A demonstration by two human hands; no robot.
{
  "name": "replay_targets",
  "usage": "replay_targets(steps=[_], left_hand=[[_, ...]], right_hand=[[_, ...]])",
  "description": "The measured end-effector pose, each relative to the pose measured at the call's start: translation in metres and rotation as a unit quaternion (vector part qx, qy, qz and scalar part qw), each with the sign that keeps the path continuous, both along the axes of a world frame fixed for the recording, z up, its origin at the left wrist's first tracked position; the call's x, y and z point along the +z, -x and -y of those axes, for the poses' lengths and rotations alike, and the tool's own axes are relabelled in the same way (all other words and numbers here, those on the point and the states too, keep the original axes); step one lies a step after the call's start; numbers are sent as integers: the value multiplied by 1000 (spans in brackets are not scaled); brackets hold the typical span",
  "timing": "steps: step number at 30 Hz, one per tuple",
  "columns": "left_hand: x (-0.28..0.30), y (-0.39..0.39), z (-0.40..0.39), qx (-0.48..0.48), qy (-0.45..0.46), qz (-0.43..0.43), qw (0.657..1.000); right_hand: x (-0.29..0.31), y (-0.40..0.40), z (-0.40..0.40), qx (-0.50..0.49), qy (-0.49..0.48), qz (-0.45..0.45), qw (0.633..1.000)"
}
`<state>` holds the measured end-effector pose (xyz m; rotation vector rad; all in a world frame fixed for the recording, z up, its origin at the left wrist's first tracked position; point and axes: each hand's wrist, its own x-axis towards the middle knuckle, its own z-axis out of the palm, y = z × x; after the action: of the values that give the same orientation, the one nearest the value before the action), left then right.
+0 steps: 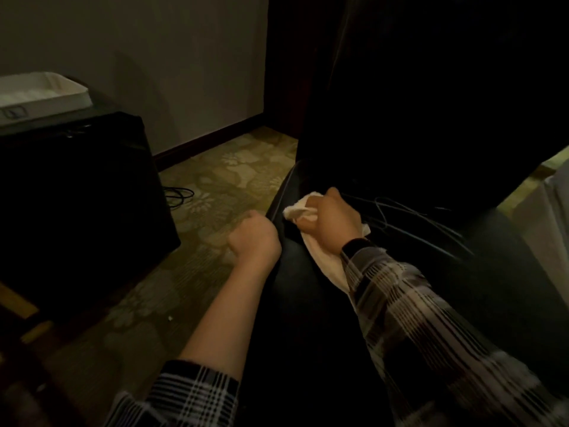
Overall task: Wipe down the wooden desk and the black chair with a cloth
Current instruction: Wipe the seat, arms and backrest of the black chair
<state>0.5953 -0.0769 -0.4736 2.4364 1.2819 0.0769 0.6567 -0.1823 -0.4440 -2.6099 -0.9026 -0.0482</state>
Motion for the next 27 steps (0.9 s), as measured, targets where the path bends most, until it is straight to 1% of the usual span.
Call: replay_targets(steps=[3, 6, 9, 13, 16, 18, 23, 25, 27], left_hand=[[-5, 1, 2, 21, -3, 66, 998], [-7, 1, -2, 25, -6, 86, 996], [-7, -9, -9, 16, -19, 102, 994], [-7, -24, -25, 36, 17, 137, 990], [-7, -38, -34, 30, 29, 115, 993], [-7, -44, -38, 25, 49, 99, 994], [-6, -52, -43, 10, 69, 55, 996], [-4, -53, -43, 13, 74, 47, 996], [-2, -52, -45, 10, 73, 41, 996]], right_hand=[[-2, 15, 12, 40, 3, -4, 999], [-5, 15, 11, 45, -4, -4, 999], [-7, -6, -10, 24, -14, 25, 999], [-7, -52, -48, -27, 13, 60, 998], [-6, -75, -57, -35, 15, 49, 998], [-5, -73, -54, -32, 13, 50, 998], [-11, -45, -41, 53, 0, 32, 998], [-10, -54, -44, 55, -6, 23, 998], [-7, -75, -51, 36, 7, 35, 999]])
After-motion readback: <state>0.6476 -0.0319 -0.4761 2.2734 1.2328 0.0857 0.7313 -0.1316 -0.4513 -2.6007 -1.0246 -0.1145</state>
